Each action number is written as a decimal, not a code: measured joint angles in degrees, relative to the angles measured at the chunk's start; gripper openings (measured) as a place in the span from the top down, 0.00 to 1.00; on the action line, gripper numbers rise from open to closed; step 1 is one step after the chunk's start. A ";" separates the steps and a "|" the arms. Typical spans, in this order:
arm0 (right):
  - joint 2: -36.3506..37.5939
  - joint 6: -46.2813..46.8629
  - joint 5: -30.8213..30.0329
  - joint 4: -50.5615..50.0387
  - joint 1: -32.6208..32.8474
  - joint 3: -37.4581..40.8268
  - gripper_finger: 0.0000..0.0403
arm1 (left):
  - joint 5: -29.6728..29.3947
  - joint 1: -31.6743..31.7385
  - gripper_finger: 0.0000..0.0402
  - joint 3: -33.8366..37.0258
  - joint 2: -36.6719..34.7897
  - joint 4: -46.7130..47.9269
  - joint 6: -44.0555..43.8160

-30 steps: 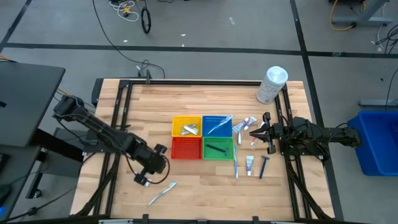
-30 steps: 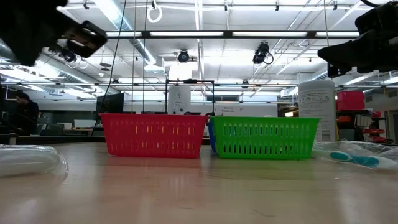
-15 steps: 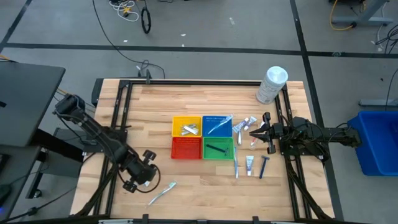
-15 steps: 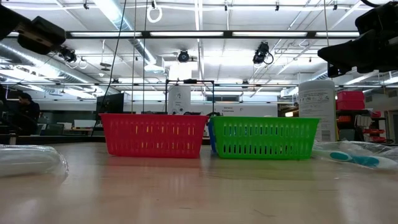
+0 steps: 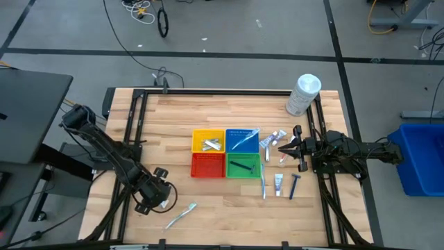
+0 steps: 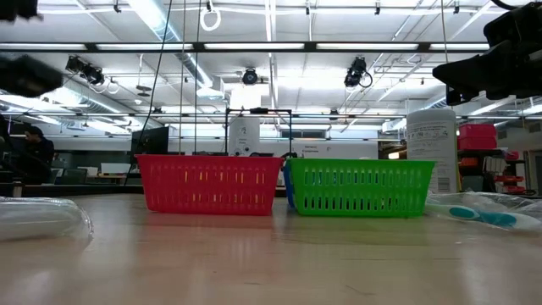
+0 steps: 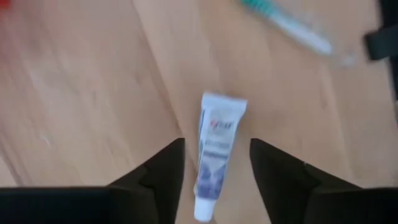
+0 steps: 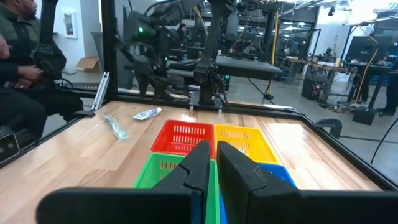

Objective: Pick & Place Travel size toiletries
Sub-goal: Put the bottom left toothpaste into the red bin

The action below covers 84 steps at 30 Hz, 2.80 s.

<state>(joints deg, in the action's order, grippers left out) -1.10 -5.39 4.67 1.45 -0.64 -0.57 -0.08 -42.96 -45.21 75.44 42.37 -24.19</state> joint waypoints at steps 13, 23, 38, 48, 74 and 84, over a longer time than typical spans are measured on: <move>0.00 0.00 0.00 0.00 0.00 0.01 0.90 | 3.08 0.02 0.46 7.60 0.02 -1.88 -1.08; -0.01 0.00 0.00 -0.01 0.00 0.00 0.90 | 2.26 -2.81 0.47 7.60 1.18 -3.86 0.68; -0.02 0.00 0.00 0.00 0.00 0.00 0.90 | -1.81 -4.46 0.49 8.04 1.55 -3.93 2.13; -0.02 0.00 0.00 -0.01 0.01 0.01 0.90 | -2.45 -4.66 0.49 8.04 1.55 -6.03 3.82; -0.02 0.00 -0.02 -0.02 0.00 0.01 0.90 | -1.22 -5.73 0.50 11.58 1.55 -9.31 3.60; 0.00 0.00 0.00 0.00 0.00 0.01 0.90 | -0.17 -5.73 0.64 11.58 1.55 -10.34 0.92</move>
<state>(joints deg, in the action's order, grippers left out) -1.10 -5.39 4.67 1.45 -0.64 -0.56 -0.25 -48.69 -33.63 76.99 32.03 -23.27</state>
